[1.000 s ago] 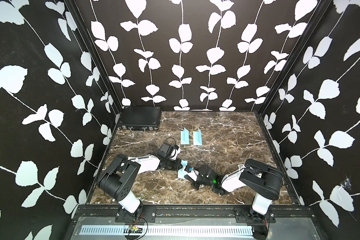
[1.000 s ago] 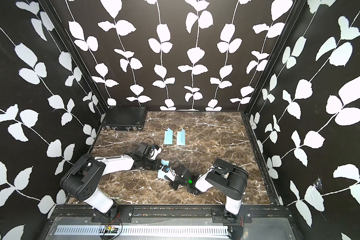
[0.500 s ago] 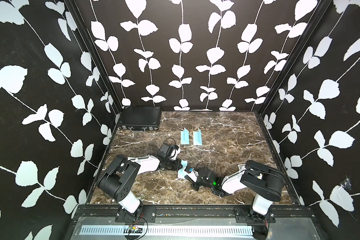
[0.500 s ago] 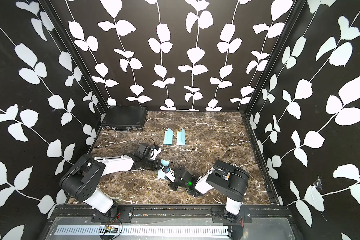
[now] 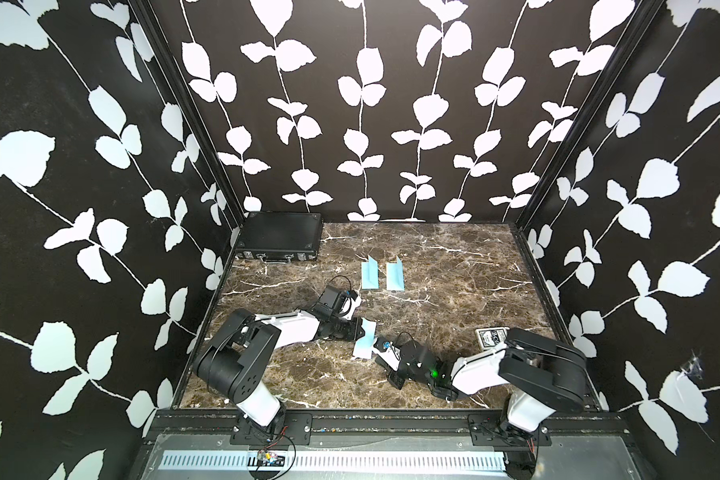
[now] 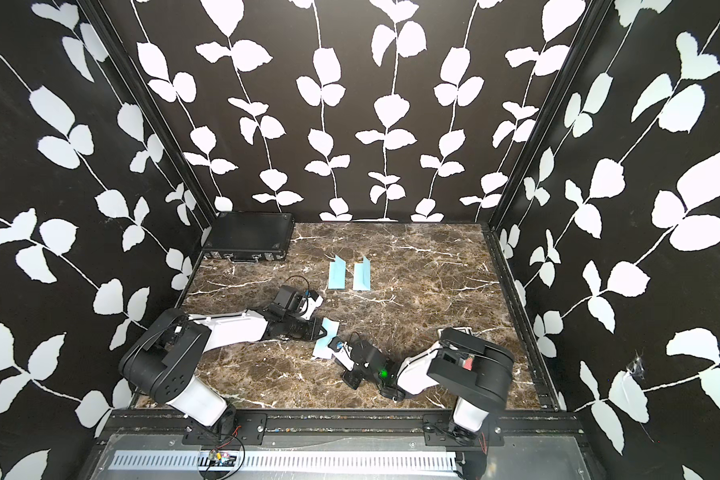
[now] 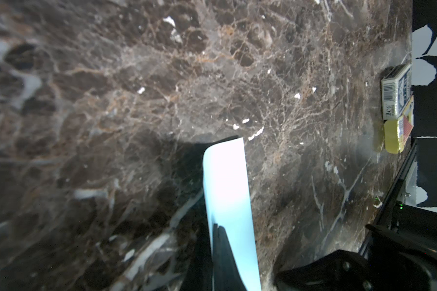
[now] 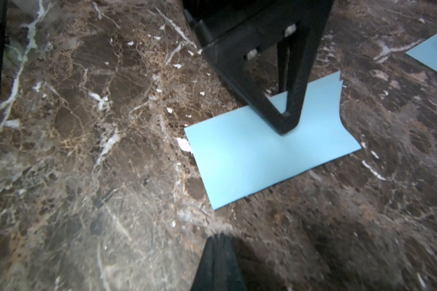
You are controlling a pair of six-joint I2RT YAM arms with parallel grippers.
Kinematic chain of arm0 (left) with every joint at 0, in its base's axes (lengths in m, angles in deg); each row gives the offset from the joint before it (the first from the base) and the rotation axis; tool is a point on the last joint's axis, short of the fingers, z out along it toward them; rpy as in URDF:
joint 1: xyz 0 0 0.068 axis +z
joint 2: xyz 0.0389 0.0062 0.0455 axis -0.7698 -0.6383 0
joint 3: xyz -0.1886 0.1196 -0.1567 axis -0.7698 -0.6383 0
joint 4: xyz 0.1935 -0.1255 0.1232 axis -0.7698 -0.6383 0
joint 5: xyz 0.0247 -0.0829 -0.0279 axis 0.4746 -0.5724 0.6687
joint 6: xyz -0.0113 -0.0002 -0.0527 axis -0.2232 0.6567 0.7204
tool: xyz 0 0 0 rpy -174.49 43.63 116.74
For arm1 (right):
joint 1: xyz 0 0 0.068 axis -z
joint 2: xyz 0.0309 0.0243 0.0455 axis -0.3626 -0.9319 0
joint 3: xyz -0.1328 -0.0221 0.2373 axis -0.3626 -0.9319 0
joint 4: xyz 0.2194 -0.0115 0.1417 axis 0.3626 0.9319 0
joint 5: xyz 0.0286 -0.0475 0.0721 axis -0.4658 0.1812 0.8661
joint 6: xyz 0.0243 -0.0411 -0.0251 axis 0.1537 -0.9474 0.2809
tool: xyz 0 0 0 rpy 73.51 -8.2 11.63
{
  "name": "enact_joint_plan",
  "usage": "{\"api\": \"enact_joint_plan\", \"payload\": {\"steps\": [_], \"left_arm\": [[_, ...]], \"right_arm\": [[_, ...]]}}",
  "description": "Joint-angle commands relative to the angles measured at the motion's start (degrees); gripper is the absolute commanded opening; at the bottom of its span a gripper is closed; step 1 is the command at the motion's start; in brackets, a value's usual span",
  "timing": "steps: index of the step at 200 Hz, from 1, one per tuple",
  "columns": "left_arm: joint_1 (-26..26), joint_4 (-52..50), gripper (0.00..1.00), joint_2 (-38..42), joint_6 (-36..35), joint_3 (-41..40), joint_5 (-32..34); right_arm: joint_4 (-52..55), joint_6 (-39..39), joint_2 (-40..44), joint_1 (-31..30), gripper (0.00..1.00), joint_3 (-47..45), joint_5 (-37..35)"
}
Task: Fold the square paper along the opposite sides
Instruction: Smooth out the paper at the center of the board.
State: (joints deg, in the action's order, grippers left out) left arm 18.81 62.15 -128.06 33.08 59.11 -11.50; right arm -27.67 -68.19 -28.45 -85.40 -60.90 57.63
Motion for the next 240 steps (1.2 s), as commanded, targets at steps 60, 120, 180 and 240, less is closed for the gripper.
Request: {"api": "enact_joint_plan", "payload": {"steps": [60, 120, 180, 240], "left_arm": [[0.2, -6.2, 0.0, -2.0, -0.2, -3.6, 5.9], [0.2, -6.0, 0.0, -1.8, 0.2, -3.7, 5.5], [0.2, -5.6, 0.0, -1.6, 0.3, -4.0, 5.3], [0.1, -5.8, 0.0, -1.2, 0.3, -4.1, 5.6]], "right_arm": [[-7.1, -6.4, 0.2, 10.3, 0.0, 7.9, 3.1], [-9.4, -8.8, -13.3, 11.8, 0.0, 16.7, 5.8], [-13.8, -8.0, -24.0, 14.8, 0.0, 14.6, 3.2], [-10.7, -8.1, -21.2, 16.5, 0.0, 10.5, -1.0]]}}
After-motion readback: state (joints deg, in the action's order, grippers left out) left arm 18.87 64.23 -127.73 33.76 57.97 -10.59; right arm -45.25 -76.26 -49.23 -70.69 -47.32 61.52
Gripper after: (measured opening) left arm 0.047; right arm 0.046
